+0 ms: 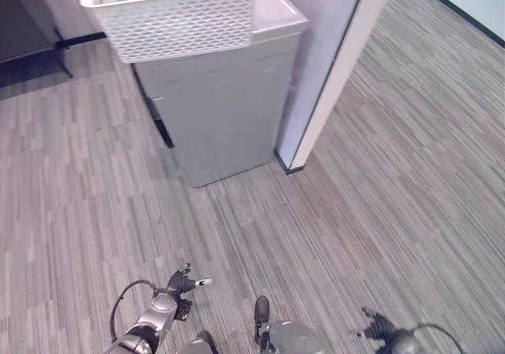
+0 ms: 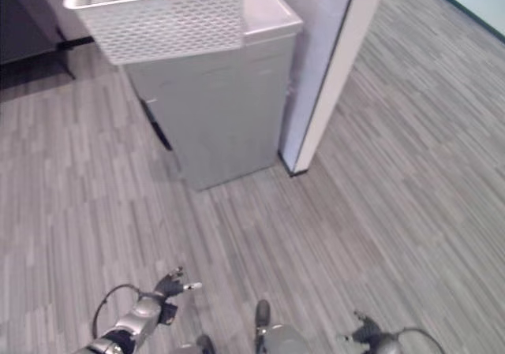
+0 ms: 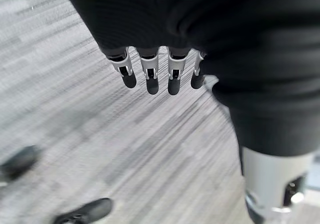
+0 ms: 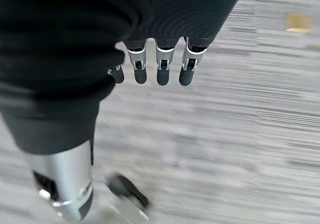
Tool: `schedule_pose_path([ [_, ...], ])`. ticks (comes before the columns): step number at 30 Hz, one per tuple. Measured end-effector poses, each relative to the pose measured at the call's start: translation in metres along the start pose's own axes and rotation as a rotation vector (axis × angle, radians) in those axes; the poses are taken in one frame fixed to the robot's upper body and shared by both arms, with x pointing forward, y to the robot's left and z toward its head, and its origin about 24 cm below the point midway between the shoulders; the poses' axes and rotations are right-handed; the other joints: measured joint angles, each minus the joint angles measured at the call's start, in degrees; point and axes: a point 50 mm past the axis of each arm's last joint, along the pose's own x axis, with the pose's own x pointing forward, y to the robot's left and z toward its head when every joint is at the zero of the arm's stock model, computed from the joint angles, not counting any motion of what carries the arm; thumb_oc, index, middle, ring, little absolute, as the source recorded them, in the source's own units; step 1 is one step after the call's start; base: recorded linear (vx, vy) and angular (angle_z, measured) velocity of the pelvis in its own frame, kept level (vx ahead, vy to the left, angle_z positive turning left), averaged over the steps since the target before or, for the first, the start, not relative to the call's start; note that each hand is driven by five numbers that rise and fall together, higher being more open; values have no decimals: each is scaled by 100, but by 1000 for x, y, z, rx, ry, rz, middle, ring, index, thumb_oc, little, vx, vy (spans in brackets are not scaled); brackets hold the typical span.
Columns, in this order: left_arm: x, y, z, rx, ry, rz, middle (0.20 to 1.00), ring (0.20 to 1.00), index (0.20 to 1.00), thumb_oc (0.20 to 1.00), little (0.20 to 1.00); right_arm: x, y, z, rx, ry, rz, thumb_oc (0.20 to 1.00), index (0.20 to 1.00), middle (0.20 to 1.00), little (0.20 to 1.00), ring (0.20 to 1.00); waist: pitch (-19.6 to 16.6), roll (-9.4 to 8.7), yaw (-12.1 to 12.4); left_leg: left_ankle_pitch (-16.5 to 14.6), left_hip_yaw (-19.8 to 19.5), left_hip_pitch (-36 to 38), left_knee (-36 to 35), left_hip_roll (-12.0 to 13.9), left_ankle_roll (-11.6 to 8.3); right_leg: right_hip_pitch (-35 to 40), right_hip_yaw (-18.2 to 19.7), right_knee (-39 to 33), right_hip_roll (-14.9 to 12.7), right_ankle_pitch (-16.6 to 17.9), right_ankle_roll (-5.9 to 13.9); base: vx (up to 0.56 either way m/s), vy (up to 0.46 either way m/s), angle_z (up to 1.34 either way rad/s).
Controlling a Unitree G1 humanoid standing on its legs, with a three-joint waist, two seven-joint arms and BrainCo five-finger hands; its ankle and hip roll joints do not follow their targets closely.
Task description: Grab the laundry basket,head to the washer,open it,put in the laundry and shut it.
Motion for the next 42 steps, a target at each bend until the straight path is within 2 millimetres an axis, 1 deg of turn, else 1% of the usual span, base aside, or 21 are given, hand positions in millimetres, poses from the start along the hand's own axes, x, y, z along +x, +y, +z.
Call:
schedule_pose_path([
  [1, 1, -1, 1, 1, 3, -1, 1000, 1000, 1000, 1000, 1000, 0, -2, -1, -4, 9, -4, 1000, 1000, 1000, 1000, 1000, -29, 129, 12, 222, 2, 250, -634, -38, 250, -91, 103, 33, 97, 28, 60, -63, 242, -2],
  [2, 0, 2, -2, 7, 13, 7, 1000, 1000, 1000, 1000, 1000, 2, -2, 5, -20, -2, -4, 1000, 1000, 1000, 1000, 1000, -24, 235, 74, 187, 93, 483, -1032, 25, 338, -178, 189, 81, 186, 59, 97, -81, 301, -35],
  [4, -3, 5, -12, 19, 36, 9, 1000, 1000, 1000, 1000, 1000, 3, 2, 14, -20, -27, 4, 1000, 1000, 1000, 1000, 1000, -14, 206, 129, 144, 41, 443, -1112, -167, 485, -385, 336, 322, -11, 155, 275, -89, 255, -29],
  [5, -7, 7, -23, 39, 62, 13, 1000, 1000, 1000, 1000, 1000, 4, 7, 16, -17, -27, 17, 1000, 1000, 1000, 1000, 1000, -15, 196, 156, 98, 72, 330, -1059, -322, 677, -494, 522, 405, -191, 153, 554, -83, 226, -6],
  [6, -8, 7, -28, 39, 75, 14, 1000, 1000, 1000, 1000, 1000, 4, 11, 16, -14, -27, 28, 1000, 1000, 1000, 1000, 1000, -13, 214, 159, 96, 101, 246, -1041, -338, 838, -612, 648, 547, -214, 99, 675, -59, 150, -1],
  [7, -12, 17, -38, 64, 102, 30, 1000, 1000, 1000, 1000, 1000, 7, 22, 33, -19, -69, 55, 1000, 1000, 1000, 1000, 1000, -50, 144, 174, 394, -166, -89, -1006, -489, 873, -368, 2493, 484, -40, -148, 866, -25, 43, -11],
  [9, -18, 16, -63, -75, 225, 58, 1000, 1000, 1000, 1000, 1000, 7, 27, 28, -21, -26, 82, 1000, 1000, 1000, 1000, 1000, 42, 166, 327, 445, -84, 372, -1125, -386, 779, 68, 1955, 210, -48, -48, 758, -19, -44, -8],
  [12, -36, 13, -104, -83, 380, 52, 1000, 1000, 1000, 1000, 1000, 3, 39, 4, -15, 54, 121, 1000, 1000, 1000, 1000, 1000, -30, 245, 466, 348, -173, 802, -1128, -205, 637, 730, 1501, -151, 2, -85, 703, -36, -38, 27],
  [15, -49, 11, -125, -86, 445, 51, 1000, 1000, 1000, 1000, 1000, 3, 33, 3, 79, 61, 102, 1000, 1000, 1000, 1000, 1000, -93, 320, 562, 372, -341, 697, -1055, -104, 548, 748, 1250, -133, 58, -108, 610, -18, 15, 24],
  [17, -51, 9, -128, -93, 435, 53, 1000, 1000, 1000, 1000, 1000, 4, 23, 10, 153, 22, 68, 1000, 1000, 1000, 1000, 1000, -117, 383, 613, 374, -390, 626, -967, -71, 543, 733, 1196, -127, 82, -109, 569, 1, 50, 22],
  [18, -49, 9, -122, -113, 395, 59, 1000, 1000, 1000, 1000, 1000, 5, 10, 21, 191, -37, 34, 1000, 1000, 1000, 1000, 1000, -155, 445, 661, 374, -355, 595, -905, -44, 545, 732, 1192, -129, 109, -89, 537, 17, 69, 4],
  [22, -42, 13, -108, -158, 322, 95, 1000, 1000, 1000, 1000, 1000, 7, -13, 63, 234, -187, -29, 1000, 1000, 1000, 1000, 1000, -360, 521, 677, 353, -307, 614, -923, -5, 574, 673, 1224, -30, 156, -129, 477, 13, 90, -7],
  [24, -38, 18, -100, -148, 291, 123, 1000, 1000, 1000, 1000, 1000, 6, -16, 90, 218, -274, -22, 1000, 1000, 1000, 1000, 1000, -466, 480, 714, 383, -289, 601, -1018, -15, 560, 632, 1238, 31, 151, -102, 518, -3, 68, -4],
  [25, -37, 19, -98, -146, 285, 126, 1000, 1000, 1000, 1000, 1000, 6, -16, 94, 216, -290, -19, 1000, 1000, 1000, 1000, 1000, -477, 481, 714, 393, -292, 603, -1023, -16, 570, 634, 1235, 31, 149, -102, 518, -4, 47, 1],
  [26, -34, 22, -90, -142, 247, 144, 1000, 1000, 1000, 1000, 1000, 3, -12, 108, 208, -357, -2, 1000, 1000, 1000, 1000, 1000, -588, 433, 743, 397, -299, 607, -1014, -12, 573, 636, 1227, 28, 147, -102, 518, 1, 70, 5],
  [28, -33, 22, -84, -136, 212, 160, 1000, 1000, 1000, 1000, 1000, 1, -7, 120, 203, -402, 21, 1000, 1000, 1000, 1000, 1000, -615, 346, 902, 400, -316, 604, -1027, -59, 572, 628, 1212, 30, 137, -107, 519, 18, 119, 5],
  [32, -32, 21, -76, -145, 154, 164, 1000, 1000, 1000, 1000, 1000, -1, -2, 125, 210, -427, 37, 1000, 1000, 1000, 1000, 1000, -571, 288, 1005, 432, -386, 595, -1021, -110, 538, 648, 1125, 11, 75, -78, 508, 29, 123, 10],
  [34, -30, 21, -63, -148, 86, 168, 1000, 1000, 1000, 1000, 1000, -2, -2, 127, 212, -442, 37, 1000, 1000, 1000, 1000, 1000, -497, 283, 1033, 439, -447, 594, -1039, -159, 559, 660, 1069, 34, 28, -89, 546, 36, 168, 18],
  [37, -27, 18, -48, -124, 23, 149, 1000, 1000, 1000, 1000, 1000, -2, -1, 127, 214, -443, 39, 1000, 1000, 1000, 1000, 1000, -333, 270, 1092, 410, -476, 607, -1048, -254, 629, 615, 1057, 260, -65, -177, 657, 41, 138, 8],
  [40, -25, 18, -43, -107, 8, 144, 1000, 1000, 1000, 1000, 1000, -1, -1, 125, 222, -432, 35, 1000, 1000, 1000, 1000, 1000, -205, 203, 1093, 380, -484, 614, -1021, -341, 748, 506, 1035, 581, -246, -297, 787, 88, 179, 5],
  [42, -23, 20, -37, -81, -7, 138, 1000, 1000, 1000, 1000, 1000, 0, -2, 119, 249, -415, 26, 1000, 1000, 1000, 1000, 1000, -71, 182, 1044, 327, -641, 628, -1006, -417, 870, 340, 999, 1124, -349, -318, 833, 72, 161, 35],
])
